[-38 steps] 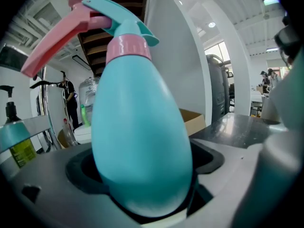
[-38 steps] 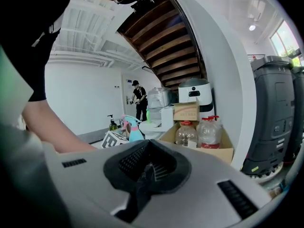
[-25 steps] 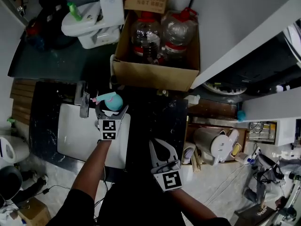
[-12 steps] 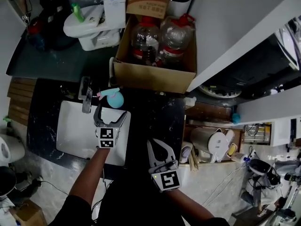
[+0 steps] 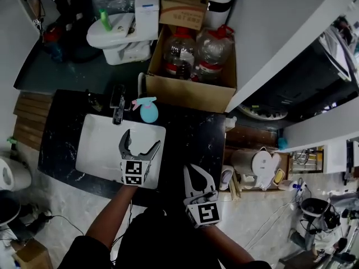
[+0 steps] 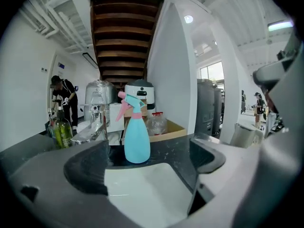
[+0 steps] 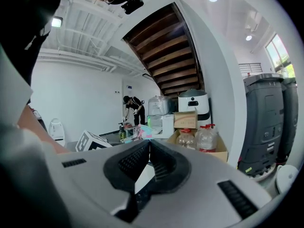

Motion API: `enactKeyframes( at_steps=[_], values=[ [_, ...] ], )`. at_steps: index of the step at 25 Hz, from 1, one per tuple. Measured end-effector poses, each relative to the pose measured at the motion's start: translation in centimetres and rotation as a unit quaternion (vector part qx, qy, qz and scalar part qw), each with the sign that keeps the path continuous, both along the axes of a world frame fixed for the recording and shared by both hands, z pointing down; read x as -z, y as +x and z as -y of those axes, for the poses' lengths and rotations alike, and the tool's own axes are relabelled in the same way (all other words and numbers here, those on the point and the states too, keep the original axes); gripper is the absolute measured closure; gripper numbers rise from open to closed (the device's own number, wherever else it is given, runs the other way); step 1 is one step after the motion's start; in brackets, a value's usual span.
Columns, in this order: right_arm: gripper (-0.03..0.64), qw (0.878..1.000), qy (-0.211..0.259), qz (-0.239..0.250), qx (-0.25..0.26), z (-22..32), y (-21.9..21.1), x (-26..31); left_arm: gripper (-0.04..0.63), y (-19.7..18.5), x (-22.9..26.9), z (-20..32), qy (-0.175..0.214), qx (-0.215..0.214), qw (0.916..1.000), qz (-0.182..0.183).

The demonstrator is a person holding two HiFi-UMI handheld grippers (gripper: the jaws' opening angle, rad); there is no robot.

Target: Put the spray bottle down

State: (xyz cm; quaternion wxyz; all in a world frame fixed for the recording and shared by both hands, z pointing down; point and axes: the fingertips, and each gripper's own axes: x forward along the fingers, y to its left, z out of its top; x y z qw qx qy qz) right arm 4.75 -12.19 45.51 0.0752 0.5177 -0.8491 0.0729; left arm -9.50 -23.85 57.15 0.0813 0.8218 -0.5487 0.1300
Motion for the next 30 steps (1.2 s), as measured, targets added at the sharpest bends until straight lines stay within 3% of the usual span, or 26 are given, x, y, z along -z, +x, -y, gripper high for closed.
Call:
enactKeyframes(
  at_steps=[9, 15, 23, 26, 30],
  values=[
    [0.600, 1.000, 0.017, 0.006, -0.025, -4.6, -0.6, 1.7, 0.069, -0.5, 6.3, -8.0, 0.051, -0.002, 0.9969, -0.061],
    [0.600, 0.999, 0.029, 0.006, -0.039, -7.5, -1.6, 2.8, 0.072, -0.3, 10.1, -13.4, 0.074, -0.033, 0.9948, -0.062],
    [0.600, 0.998, 0.041, -0.003, -0.048, -10.9, -3.5, 4.9, 0.087, 0.5, 13.2, -19.3, 0.076, -0.057, 0.9892, -0.112],
    [0.600, 0.998, 0.035, -0.007, -0.042, -11.8, -4.0, 4.7, 0.151, 1.2, 13.3, -21.2, 0.075, -0.074, 0.9896, -0.098],
    [0.600, 0.999, 0.040, -0.008, -0.033, -13.0, -4.4, 5.2, 0.375, 1.2, 13.6, -24.1, 0.068, -0.076, 0.9894, -0.103]
  ],
)
